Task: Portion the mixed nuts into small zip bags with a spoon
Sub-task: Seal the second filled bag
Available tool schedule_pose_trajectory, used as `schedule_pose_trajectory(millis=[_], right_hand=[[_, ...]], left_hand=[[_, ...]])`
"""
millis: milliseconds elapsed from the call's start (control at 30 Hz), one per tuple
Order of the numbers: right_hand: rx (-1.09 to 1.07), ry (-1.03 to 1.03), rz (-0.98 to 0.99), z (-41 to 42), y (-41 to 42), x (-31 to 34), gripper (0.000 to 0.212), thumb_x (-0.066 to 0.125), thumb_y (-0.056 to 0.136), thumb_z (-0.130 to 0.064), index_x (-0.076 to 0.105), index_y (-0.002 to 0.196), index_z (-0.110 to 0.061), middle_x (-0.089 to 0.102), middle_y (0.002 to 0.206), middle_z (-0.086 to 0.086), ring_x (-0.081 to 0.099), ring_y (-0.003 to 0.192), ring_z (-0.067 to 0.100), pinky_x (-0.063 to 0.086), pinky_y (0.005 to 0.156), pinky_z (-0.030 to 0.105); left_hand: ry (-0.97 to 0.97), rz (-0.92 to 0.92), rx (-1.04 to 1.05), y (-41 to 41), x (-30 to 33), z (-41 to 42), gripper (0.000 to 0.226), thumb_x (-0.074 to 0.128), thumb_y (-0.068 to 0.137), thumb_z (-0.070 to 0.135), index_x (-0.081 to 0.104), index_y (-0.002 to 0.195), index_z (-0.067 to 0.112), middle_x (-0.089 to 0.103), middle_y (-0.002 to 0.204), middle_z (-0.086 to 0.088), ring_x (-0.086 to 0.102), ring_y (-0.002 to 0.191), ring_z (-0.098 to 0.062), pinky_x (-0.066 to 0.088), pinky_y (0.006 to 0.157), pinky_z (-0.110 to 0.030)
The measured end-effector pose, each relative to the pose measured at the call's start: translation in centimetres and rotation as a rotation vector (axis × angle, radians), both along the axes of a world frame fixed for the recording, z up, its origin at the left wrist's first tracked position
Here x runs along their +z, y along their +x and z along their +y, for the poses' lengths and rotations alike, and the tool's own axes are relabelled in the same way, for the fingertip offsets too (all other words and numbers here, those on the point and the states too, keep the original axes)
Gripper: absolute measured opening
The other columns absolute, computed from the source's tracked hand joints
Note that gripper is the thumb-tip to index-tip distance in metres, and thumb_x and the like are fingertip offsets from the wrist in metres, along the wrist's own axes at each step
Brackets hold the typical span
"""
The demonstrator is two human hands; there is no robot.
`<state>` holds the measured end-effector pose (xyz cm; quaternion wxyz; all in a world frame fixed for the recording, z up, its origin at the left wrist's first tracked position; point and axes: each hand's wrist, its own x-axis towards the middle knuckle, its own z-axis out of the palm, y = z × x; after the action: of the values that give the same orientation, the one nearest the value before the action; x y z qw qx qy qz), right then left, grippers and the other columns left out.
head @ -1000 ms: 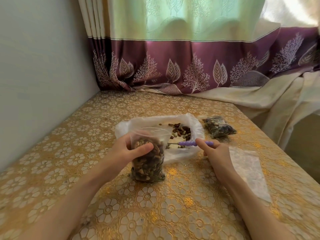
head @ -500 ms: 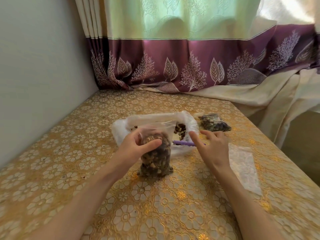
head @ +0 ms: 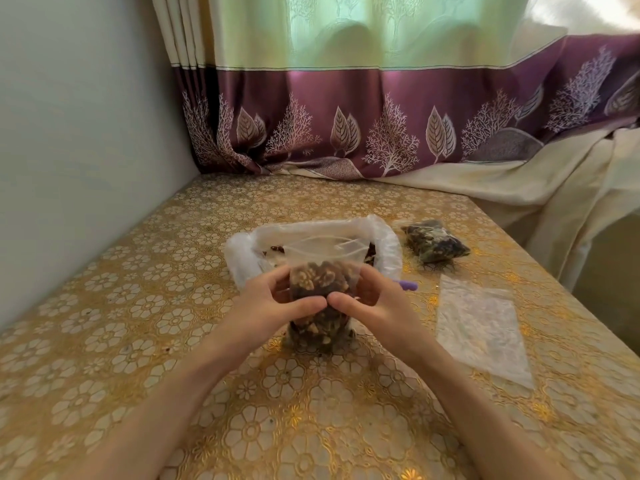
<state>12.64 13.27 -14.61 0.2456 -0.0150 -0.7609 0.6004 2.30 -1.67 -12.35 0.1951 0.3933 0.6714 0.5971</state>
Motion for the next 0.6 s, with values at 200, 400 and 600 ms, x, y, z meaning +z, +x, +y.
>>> schedule_pose_trajectory(millis=[200, 400, 600], right_hand=[[0.019, -0.024, 0.013, 0.7, 0.4, 0.6, 0.056, 0.075, 0.071, -0.032, 0.053, 0.122, -0.031, 0.066, 0.117, -0.003, 0.062, 0.111, 0.011, 0.052, 0.093, 0.032], [0.004, -0.045, -0.097, 0.8, 0.6, 0.7, 0.04, 0.062, 0.079, -0.041, 0.063, 0.114, -0.023, 0.07, 0.108, -0.004, 0.063, 0.105, 0.008, 0.05, 0.095, 0.031], [-0.058, -0.207, 0.018, 0.4, 0.7, 1.2, 0.023, 0.068, 0.072, -0.033, 0.075, 0.088, -0.02, 0.074, 0.091, 0.0, 0.068, 0.089, 0.013, 0.053, 0.081, 0.027]], left_hand=[[0.063, -0.046, -0.138, 0.4, 0.5, 0.1, 0.049, 0.076, 0.067, 0.028, 0.058, 0.112, 0.034, 0.069, 0.104, 0.018, 0.063, 0.098, 0.001, 0.052, 0.076, -0.012], [0.014, -0.075, -0.033, 0.2, -0.6, 0.6, 0.045, 0.07, 0.068, 0.045, 0.062, 0.112, 0.034, 0.069, 0.108, 0.012, 0.063, 0.102, -0.004, 0.05, 0.089, -0.025], [0.112, -0.074, 0.026, 0.6, -0.3, 1.2, 0.026, 0.072, 0.062, 0.038, 0.074, 0.086, 0.027, 0.072, 0.092, 0.004, 0.064, 0.095, -0.009, 0.047, 0.077, -0.019]])
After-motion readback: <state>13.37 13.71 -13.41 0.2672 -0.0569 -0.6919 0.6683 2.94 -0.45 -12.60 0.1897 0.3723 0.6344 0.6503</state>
